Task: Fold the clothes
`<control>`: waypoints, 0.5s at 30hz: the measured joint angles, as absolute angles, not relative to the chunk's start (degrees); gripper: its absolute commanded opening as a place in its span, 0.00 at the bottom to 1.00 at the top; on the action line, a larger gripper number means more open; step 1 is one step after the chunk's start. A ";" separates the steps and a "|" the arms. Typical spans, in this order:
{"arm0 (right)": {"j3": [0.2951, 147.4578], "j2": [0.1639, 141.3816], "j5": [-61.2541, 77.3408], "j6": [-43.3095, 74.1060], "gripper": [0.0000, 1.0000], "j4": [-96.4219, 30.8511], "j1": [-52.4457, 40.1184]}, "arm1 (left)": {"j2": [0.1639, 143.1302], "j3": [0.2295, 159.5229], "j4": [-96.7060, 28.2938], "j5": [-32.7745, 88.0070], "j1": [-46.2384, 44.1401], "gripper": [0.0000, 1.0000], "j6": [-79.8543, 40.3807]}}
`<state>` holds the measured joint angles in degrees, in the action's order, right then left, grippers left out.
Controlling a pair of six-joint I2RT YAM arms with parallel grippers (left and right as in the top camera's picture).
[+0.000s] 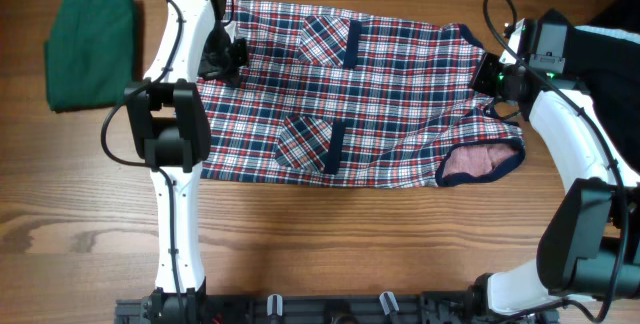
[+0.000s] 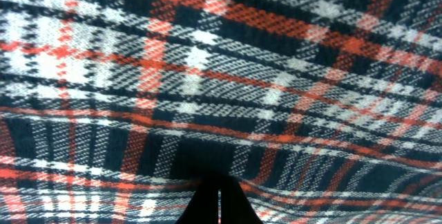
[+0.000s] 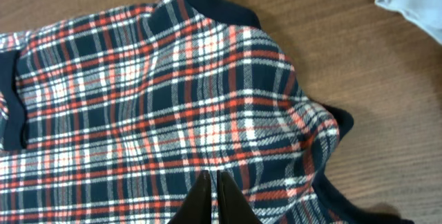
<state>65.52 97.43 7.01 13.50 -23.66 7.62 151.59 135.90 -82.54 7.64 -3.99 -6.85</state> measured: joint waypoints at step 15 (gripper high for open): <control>65.52 101.32 6.39 13.13 0.05 -18.37 7.62 | 152.64 136.90 -83.42 11.99 -2.22 0.04 -7.62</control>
